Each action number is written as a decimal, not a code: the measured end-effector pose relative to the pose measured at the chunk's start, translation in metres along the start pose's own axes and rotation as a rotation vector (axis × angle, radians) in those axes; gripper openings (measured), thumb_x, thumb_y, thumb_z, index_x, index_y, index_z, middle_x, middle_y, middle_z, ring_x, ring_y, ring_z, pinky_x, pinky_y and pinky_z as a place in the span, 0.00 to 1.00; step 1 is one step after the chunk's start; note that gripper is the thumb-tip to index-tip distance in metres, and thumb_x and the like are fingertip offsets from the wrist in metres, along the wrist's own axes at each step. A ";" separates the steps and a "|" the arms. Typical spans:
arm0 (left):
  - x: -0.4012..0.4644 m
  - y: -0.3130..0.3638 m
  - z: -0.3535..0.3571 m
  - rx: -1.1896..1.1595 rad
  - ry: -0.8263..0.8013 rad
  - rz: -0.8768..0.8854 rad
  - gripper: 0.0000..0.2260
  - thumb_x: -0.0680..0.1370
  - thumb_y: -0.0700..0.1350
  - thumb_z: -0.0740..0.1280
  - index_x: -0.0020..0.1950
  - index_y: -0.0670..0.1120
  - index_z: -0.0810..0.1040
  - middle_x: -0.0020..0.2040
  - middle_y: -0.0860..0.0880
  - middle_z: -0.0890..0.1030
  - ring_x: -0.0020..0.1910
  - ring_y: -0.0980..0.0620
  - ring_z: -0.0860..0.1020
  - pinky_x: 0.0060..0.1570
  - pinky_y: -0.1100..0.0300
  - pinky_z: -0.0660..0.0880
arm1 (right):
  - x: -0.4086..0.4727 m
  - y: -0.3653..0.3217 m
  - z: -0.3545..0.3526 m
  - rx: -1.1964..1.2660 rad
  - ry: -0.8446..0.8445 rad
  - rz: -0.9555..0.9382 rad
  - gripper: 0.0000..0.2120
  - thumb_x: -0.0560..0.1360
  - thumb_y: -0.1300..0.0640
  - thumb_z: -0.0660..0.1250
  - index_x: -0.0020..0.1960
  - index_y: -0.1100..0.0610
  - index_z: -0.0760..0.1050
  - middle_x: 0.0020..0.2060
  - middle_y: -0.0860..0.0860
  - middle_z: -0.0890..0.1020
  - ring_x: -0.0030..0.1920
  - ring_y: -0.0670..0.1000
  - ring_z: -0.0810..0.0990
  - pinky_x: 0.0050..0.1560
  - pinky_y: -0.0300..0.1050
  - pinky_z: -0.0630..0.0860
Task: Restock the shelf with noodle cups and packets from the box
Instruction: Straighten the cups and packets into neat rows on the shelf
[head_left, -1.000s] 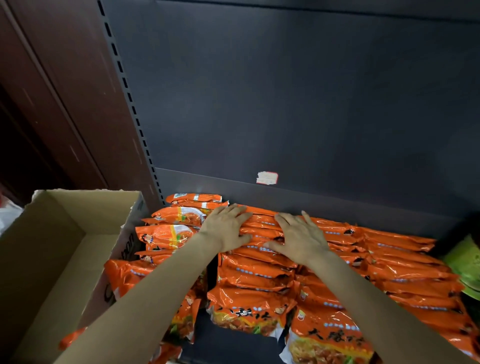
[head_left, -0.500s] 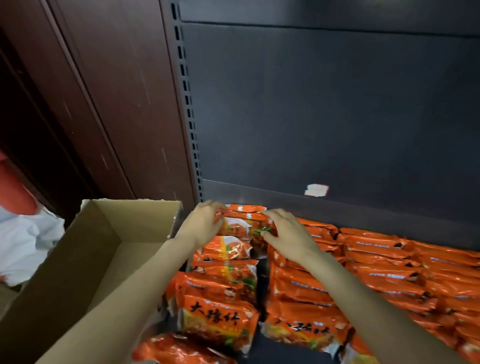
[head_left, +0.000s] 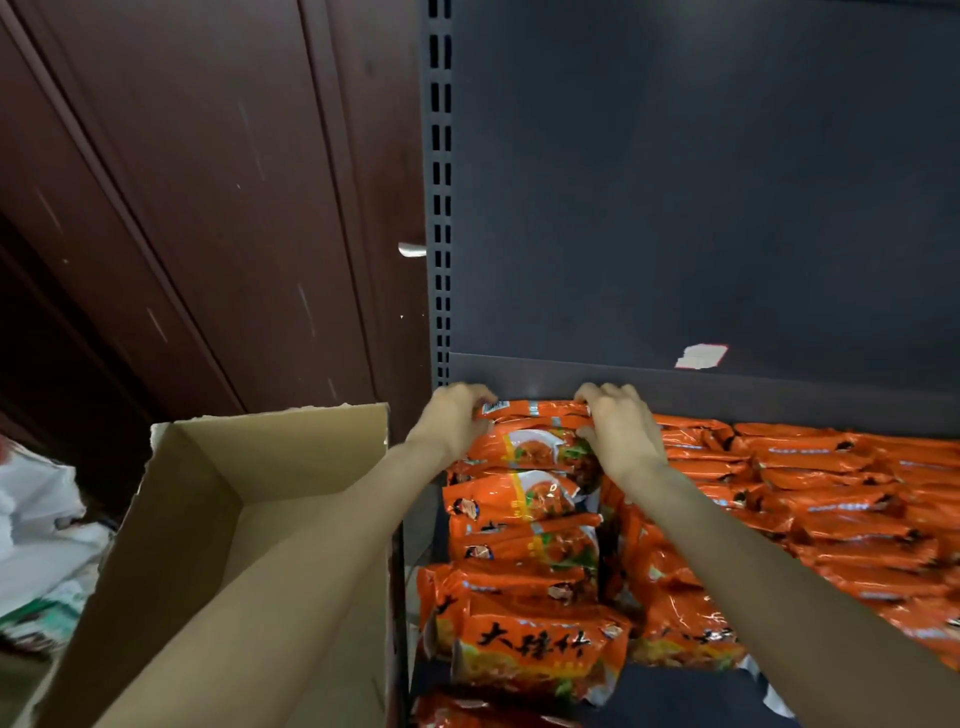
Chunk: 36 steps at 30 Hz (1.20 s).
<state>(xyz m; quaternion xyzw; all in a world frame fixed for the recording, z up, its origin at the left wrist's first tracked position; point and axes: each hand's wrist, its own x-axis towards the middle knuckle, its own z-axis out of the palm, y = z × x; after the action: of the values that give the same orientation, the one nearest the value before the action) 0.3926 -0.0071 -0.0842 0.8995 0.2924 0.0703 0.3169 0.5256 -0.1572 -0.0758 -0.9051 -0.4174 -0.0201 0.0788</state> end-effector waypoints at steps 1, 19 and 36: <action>0.001 -0.001 -0.001 -0.028 0.007 -0.012 0.15 0.75 0.39 0.70 0.61 0.43 0.78 0.58 0.44 0.79 0.56 0.48 0.77 0.56 0.58 0.73 | 0.001 0.000 0.000 0.011 0.000 0.005 0.15 0.76 0.60 0.66 0.62 0.56 0.72 0.55 0.54 0.77 0.58 0.55 0.72 0.58 0.48 0.70; 0.001 -0.017 -0.010 -0.122 0.213 -0.128 0.08 0.79 0.37 0.58 0.48 0.39 0.76 0.47 0.43 0.79 0.45 0.47 0.78 0.45 0.57 0.75 | -0.003 -0.001 -0.004 0.255 0.162 0.153 0.04 0.78 0.59 0.62 0.47 0.56 0.76 0.44 0.54 0.82 0.46 0.55 0.81 0.46 0.47 0.75; -0.007 -0.009 -0.009 -0.017 -0.062 0.011 0.18 0.73 0.46 0.72 0.61 0.45 0.76 0.57 0.46 0.79 0.56 0.48 0.78 0.57 0.52 0.77 | -0.004 -0.018 -0.001 -0.058 0.046 0.033 0.14 0.75 0.64 0.65 0.60 0.55 0.73 0.50 0.54 0.76 0.47 0.55 0.79 0.36 0.43 0.70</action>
<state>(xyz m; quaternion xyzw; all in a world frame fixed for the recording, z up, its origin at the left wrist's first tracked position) 0.3799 -0.0002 -0.0824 0.9001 0.2770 0.0463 0.3332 0.5090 -0.1489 -0.0730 -0.9130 -0.3997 -0.0518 0.0625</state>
